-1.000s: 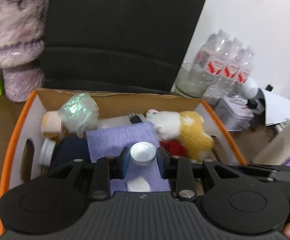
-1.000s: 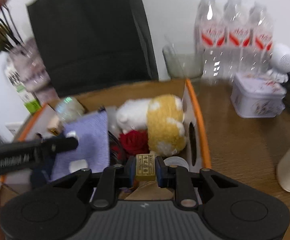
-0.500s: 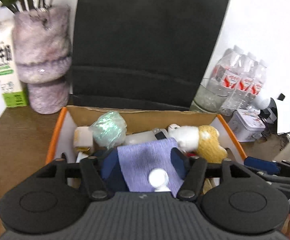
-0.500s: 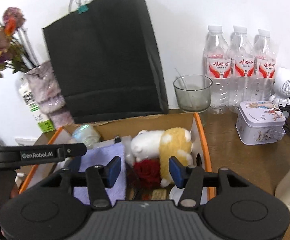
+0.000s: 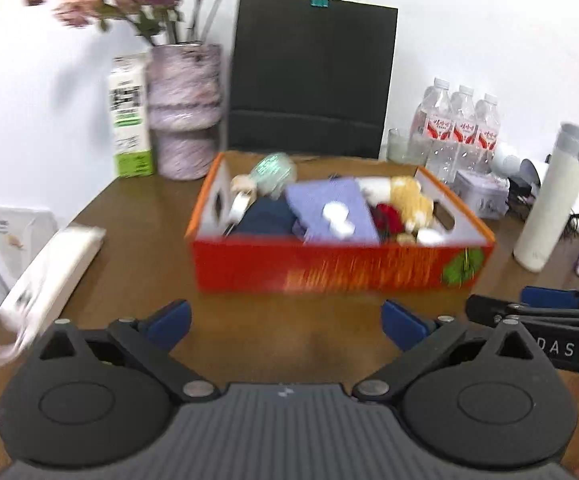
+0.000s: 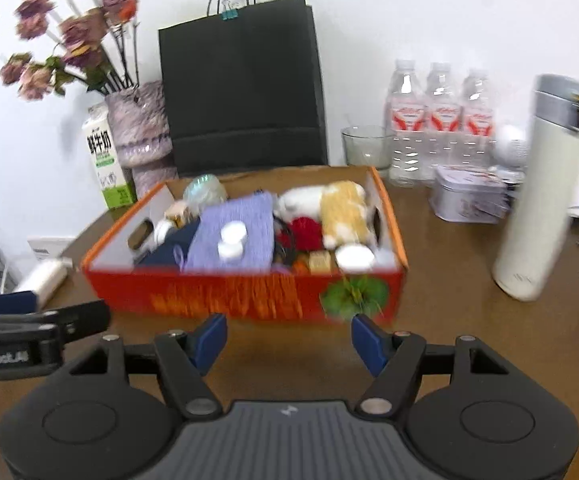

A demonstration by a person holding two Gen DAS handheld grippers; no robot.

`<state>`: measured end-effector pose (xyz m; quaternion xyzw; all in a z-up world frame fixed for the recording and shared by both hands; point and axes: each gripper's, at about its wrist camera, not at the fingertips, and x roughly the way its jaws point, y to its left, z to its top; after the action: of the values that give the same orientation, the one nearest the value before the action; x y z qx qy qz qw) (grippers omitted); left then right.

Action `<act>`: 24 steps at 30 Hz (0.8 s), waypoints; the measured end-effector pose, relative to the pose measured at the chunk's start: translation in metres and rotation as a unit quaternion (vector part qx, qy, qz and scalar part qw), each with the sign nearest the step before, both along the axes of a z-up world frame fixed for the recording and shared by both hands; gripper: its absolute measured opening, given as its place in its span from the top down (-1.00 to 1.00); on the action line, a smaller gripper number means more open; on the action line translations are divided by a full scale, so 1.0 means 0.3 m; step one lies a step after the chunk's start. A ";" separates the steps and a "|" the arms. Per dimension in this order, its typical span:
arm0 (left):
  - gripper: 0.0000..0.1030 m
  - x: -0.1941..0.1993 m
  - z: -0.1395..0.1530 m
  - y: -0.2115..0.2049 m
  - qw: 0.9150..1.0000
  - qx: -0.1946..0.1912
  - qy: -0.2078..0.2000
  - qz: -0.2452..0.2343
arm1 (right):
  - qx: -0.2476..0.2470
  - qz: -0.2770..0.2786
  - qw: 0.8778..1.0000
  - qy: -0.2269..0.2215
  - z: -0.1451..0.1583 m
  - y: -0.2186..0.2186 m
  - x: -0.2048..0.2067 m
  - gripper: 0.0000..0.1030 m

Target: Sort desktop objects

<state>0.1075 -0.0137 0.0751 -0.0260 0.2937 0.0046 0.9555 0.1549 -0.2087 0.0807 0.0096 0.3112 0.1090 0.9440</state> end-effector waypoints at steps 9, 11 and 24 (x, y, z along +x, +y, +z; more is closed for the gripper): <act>-1.00 -0.356 -0.133 0.004 0.999 0.016 -0.004 -0.030 | -0.004 0.026 1.000 -0.013 -0.133 0.026 -0.394 -0.43; -1.00 -0.415 -0.152 0.013 0.999 0.015 -0.009 -0.029 | 0.001 0.021 1.000 -0.020 -0.148 0.030 -0.449 -0.46; -1.00 -0.337 -0.213 0.062 0.998 0.056 0.018 -0.016 | -0.028 -0.006 1.000 -0.001 -0.208 0.095 -0.438 -0.76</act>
<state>0.0063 0.0049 0.0111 0.0323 0.3106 0.0066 0.9500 0.0235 -0.1803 0.0185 -0.0151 0.3129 0.0946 0.9449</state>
